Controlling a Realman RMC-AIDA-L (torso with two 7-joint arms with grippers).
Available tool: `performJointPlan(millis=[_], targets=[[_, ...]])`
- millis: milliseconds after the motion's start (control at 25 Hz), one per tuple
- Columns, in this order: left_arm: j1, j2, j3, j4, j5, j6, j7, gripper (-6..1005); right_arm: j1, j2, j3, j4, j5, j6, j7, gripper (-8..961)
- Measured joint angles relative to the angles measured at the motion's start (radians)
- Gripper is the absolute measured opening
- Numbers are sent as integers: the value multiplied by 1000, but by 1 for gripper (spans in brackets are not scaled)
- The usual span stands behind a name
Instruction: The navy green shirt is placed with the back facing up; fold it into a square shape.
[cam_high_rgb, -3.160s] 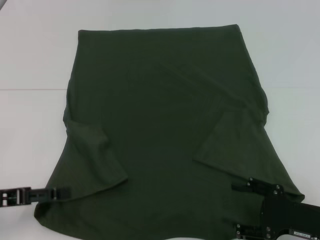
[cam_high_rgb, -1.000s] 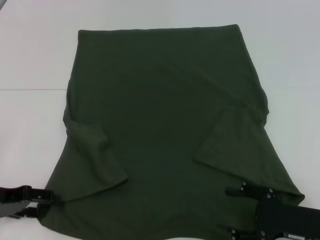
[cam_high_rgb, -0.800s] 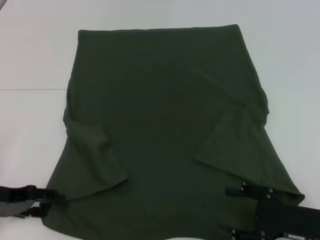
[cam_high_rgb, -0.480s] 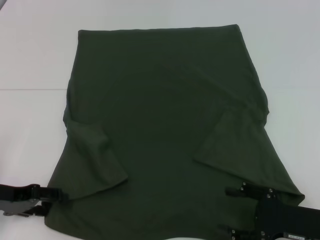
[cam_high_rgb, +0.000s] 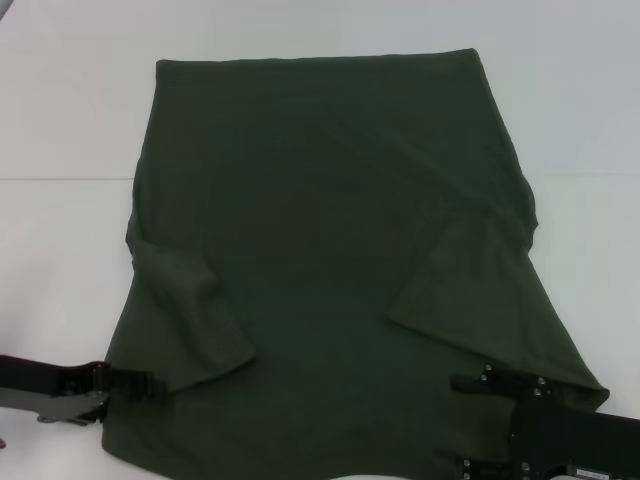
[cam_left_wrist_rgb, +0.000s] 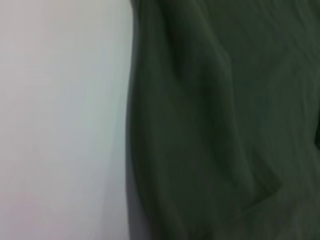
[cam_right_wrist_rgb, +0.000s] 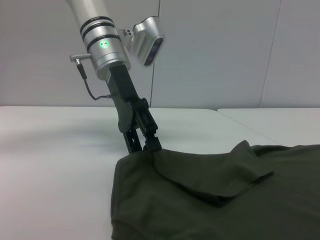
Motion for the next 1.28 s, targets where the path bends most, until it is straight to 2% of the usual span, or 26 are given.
performJointPlan(millis=[200, 320, 520, 1040, 1160, 1280], targets=[[-6, 0, 55, 3, 7, -10, -19, 775, 0, 0, 1, 0, 0, 2, 3, 825], [-5, -10, 108, 37, 13, -16, -21, 770, 0, 0, 1, 0, 0, 3, 9, 825], [-5, -18, 120, 45, 12, -31, -20, 763, 0, 0, 5, 0, 0, 3, 10, 824], [3, -20, 116, 51, 7, -33, -17, 236, -11, 0, 10, 2, 7, -4, 27, 823], [4, -19, 116, 52, 6, -28, -13, 100, -11, 0, 17, -4, 10, -14, 86, 823], [4, -20, 100, 52, 2, -27, 3, 32, -12, -6, 53, -40, 11, -64, 225, 822]])
